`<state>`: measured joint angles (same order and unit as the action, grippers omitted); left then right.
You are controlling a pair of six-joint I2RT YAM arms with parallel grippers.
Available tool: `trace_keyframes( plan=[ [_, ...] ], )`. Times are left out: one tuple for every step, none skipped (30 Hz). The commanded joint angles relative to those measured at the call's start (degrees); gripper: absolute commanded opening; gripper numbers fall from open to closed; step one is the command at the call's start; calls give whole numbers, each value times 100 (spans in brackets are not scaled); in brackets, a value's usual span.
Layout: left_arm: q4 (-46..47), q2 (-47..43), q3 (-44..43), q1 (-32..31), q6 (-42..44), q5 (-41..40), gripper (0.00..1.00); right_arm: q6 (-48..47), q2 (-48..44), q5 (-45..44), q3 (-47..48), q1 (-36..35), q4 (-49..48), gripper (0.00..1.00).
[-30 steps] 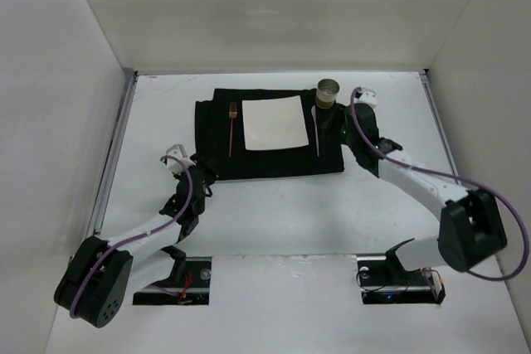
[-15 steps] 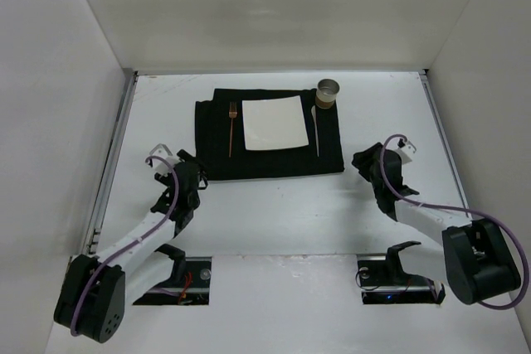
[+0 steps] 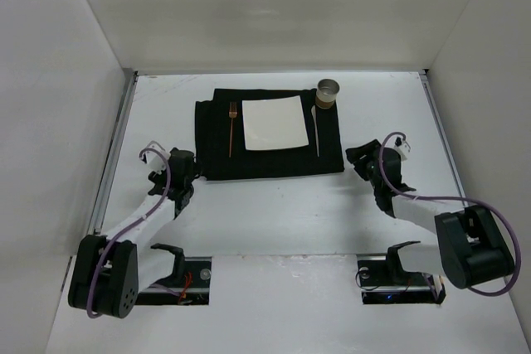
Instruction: Set the dinner table for one person
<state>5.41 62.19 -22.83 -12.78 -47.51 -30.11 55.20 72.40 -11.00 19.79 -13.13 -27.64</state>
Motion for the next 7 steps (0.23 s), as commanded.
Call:
trace_keyframes(
  plan=[
    [-40,126,-354,-141,-13,58,60,96,37,213,86,8,-462,60],
    [-14,152,-354,-177,-4,23,60,96,20,222,86,8,-462,60],
    [12,205,-362,-203,-4,5,60,79,-15,204,86,-1,-462,60],
    [-5,284,-423,-238,-4,31,60,53,-42,178,78,-1,-462,60],
    [-40,337,-494,-256,4,49,60,52,-51,169,69,16,-462,60],
    [-75,355,-547,-299,57,49,60,61,-51,186,69,16,-462,60],
    [-58,337,-556,-343,109,23,61,70,-51,221,69,16,-462,60]
  ],
)
